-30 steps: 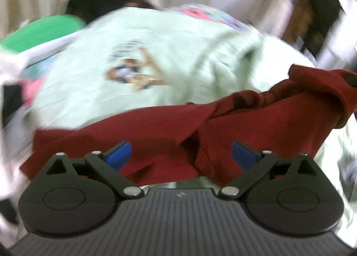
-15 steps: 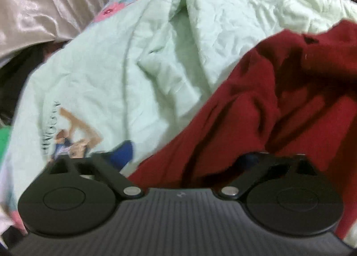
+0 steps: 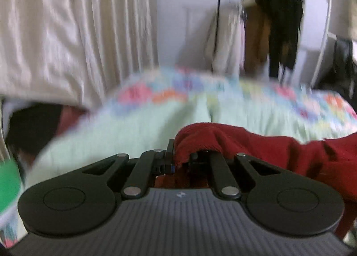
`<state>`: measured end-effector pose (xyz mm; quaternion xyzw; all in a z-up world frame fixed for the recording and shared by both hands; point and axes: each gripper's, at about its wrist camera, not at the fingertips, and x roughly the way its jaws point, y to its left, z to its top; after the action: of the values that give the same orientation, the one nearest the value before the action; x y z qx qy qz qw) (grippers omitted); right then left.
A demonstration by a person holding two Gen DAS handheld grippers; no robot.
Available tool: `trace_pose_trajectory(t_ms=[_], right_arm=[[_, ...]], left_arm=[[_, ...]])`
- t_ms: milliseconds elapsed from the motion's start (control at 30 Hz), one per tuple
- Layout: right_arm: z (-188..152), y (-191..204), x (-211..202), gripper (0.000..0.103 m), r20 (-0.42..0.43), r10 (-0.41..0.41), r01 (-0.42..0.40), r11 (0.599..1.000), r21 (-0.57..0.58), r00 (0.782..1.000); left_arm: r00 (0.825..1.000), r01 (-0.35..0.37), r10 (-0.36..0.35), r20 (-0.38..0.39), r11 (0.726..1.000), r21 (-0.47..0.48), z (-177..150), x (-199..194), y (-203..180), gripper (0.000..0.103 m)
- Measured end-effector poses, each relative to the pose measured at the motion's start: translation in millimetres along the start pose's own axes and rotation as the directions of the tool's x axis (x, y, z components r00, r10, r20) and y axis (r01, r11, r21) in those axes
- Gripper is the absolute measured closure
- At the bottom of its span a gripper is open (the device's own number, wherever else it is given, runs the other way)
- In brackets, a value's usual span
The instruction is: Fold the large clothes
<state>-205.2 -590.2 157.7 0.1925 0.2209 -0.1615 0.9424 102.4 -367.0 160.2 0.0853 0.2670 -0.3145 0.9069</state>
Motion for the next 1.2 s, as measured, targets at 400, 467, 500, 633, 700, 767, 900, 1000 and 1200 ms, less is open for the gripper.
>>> trace_pose_trajectory(t_ms=[400,467,500,633,700,767,900,1000,1200], right_arm=[[-50.4,-69.5,72.9,0.067,-0.138,-0.201,0.201,0.979,-0.008,0.970],[-72.8,-76.7,70.2,0.065,-0.195,-0.137,0.141,0.990,0.009,0.971],[-87.2,-76.3,68.9,0.063,-0.229,-0.108,0.110,0.994,-0.004,0.967],[-119.5,-50.8,68.1,0.060,-0.318,-0.019,0.006,0.999,-0.042,0.948],[-130.2,-24.1,69.6,0.057,-0.333,0.019,-0.056,0.993,-0.103,0.943],[-138.5,5.7,71.9,0.046,-0.340,0.044,-0.109,0.979,-0.173,0.939],[-156.8,80.7,92.8,0.040,-0.351,0.062,-0.211,0.890,-0.404,0.934],[-169.1,115.3,114.0,0.051,-0.362,0.051,-0.241,0.829,-0.504,0.931],[-130.6,90.5,123.3,0.098,-0.320,0.097,-0.197,0.934,-0.297,0.943]], left_arm=[[0.960,0.090,-0.046,-0.276,0.985,0.148,-94.3,49.3,-33.8,0.034],[0.948,0.177,-0.126,-0.292,0.972,0.156,-112.8,30.5,-33.3,0.032],[0.941,0.214,-0.157,-0.300,0.962,0.167,-122.6,20.2,-35.6,0.027],[0.919,0.286,-0.211,-0.333,0.938,0.194,-145.4,-2.6,-47.0,0.012],[0.909,0.303,-0.224,-0.351,0.934,0.189,-153.3,-7.3,-51.5,0.012],[0.893,0.316,-0.246,-0.376,0.939,0.137,-156.7,-2.4,-49.9,0.011],[0.856,0.296,-0.291,-0.428,0.954,-0.057,-159.0,17.7,-29.5,0.011],[0.837,0.284,-0.361,-0.412,0.929,-0.236,-158.3,21.4,-5.2,0.011],[0.847,0.262,-0.371,-0.381,0.914,-0.309,-152.9,15.3,15.8,0.011]])
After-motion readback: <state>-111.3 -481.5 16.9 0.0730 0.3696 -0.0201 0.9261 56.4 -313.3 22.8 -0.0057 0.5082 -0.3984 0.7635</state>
